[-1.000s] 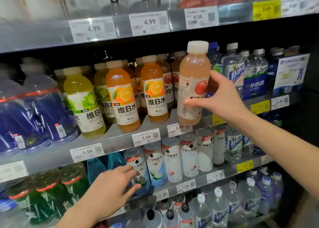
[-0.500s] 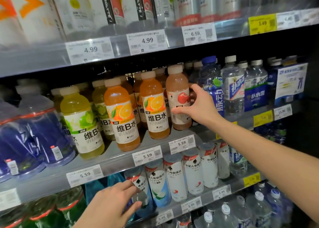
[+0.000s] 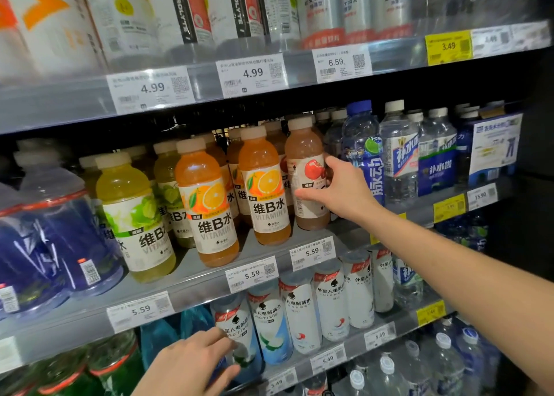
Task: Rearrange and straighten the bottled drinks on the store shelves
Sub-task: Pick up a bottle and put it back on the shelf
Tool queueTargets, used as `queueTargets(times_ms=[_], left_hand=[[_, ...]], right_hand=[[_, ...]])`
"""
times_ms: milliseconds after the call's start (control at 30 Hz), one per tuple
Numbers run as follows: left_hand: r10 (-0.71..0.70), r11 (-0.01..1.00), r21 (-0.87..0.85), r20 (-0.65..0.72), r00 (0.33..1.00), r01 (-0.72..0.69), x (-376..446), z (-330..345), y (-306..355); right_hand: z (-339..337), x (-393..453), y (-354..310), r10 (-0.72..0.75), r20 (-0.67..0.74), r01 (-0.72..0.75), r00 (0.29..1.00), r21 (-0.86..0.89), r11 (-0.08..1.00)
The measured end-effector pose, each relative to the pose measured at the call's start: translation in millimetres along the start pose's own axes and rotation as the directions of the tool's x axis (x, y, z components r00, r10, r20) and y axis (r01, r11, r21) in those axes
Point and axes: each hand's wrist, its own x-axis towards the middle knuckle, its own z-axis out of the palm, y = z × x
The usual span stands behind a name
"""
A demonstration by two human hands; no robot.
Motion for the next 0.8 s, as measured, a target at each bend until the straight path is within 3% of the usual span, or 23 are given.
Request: queueTargets(times_ms=[100, 233, 300, 567, 800], left_hand=[[0.005, 1.000, 0.003, -0.002, 1.000, -0.005, 1, 3, -1], [0.018, 1.000, 0.014, -0.033, 0.999, -0.018, 2, 4, 2], [0.034, 0.999, 0.022, -0.043, 0.998, -0.033, 1, 2, 8], [0.058, 0.996, 0.077, -0.064, 0.996, -0.053, 7, 0, 27], [0.082, 0.990, 0.116, -0.055, 0.995, -0.075, 14, -1, 48]], right_hand=[[-5, -9, -2, -0.023, -0.057, 0.017, 0.998, -0.105, 0.994], [-30, -20, -1, -0.129, -0.341, 0.065, 0.931, -0.191, 0.979], [-45, -17, 2, -0.148, -0.404, 0.054, 0.903, -0.234, 0.971], [-68, -1, 16, -0.048, -0.378, -0.114, 0.925, -0.395, 0.911], [-64, 14, 12, -0.025, -0.315, -0.129, 0.949, -0.457, 0.880]])
